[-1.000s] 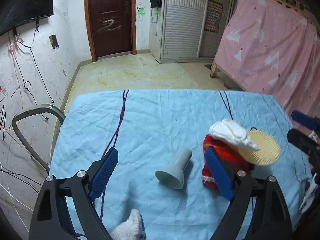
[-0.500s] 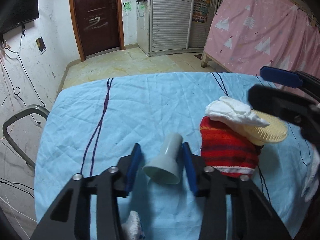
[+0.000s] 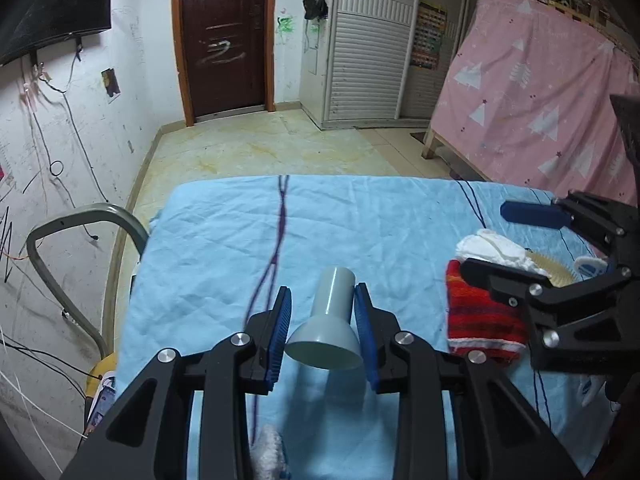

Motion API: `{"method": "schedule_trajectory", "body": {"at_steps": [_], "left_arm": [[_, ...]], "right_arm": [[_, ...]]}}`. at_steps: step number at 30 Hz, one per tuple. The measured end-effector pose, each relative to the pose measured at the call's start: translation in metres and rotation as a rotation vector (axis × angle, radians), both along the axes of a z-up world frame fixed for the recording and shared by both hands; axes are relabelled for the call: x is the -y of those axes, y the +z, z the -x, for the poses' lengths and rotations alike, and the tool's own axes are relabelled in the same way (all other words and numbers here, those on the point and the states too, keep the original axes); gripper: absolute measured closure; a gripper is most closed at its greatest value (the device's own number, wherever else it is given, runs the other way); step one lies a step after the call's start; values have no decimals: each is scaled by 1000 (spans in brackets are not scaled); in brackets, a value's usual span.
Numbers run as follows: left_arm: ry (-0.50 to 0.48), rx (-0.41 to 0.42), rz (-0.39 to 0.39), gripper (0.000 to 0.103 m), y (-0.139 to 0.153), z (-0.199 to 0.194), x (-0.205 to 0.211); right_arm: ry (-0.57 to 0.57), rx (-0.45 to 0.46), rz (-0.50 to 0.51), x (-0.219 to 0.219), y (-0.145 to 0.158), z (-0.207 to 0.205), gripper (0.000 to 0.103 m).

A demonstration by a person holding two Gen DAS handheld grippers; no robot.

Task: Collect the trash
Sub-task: 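Grasp the grey plastic cone with the left tool while the right tool grasps the white cloth, then carry the cone and cloth to the yellow bucket and release both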

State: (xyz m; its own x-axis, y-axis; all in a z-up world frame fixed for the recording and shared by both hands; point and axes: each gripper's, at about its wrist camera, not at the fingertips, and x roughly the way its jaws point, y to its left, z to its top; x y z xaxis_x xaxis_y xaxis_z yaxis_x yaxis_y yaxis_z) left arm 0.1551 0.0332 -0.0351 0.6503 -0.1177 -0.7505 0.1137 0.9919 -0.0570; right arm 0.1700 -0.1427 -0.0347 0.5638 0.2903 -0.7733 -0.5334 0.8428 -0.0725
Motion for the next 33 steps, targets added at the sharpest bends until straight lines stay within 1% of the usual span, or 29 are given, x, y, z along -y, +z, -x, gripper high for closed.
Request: {"method": "schedule_trajectory", "body": {"at_steps": [1, 2, 3, 4, 7, 13, 17, 23, 28, 33], "left_arm": [[6, 0, 1, 80, 1, 0, -3], [11, 0, 5, 80, 1, 1, -6], [14, 1, 6, 80, 2, 1, -7], [16, 2, 6, 80, 2, 2, -8], [14, 10, 10, 80, 6, 6, -9], [10, 31, 13, 80, 15, 12, -6], [7, 57, 15, 80, 27, 18, -2], [-6, 95, 6, 79, 48, 26, 14], [-23, 117, 11, 79, 62, 32, 26], [-60, 149, 7, 79, 77, 42, 48]], "right_arm": [[0, -10, 3, -1, -2, -1, 50], [1, -17, 12, -2, -4, -2, 54], [-1, -22, 19, -3, -6, -3, 65], [-1, -30, 19, -3, -7, -4, 72], [-9, -36, -24, 2, -4, -4, 79], [-24, 5, -105, 15, 17, 6, 80], [-27, 43, -159, 23, 35, 16, 80], [-22, 57, -249, 40, 53, 28, 79], [-29, 95, -295, 58, 69, 44, 79], [-71, 130, -328, 88, 78, 56, 79]]}}
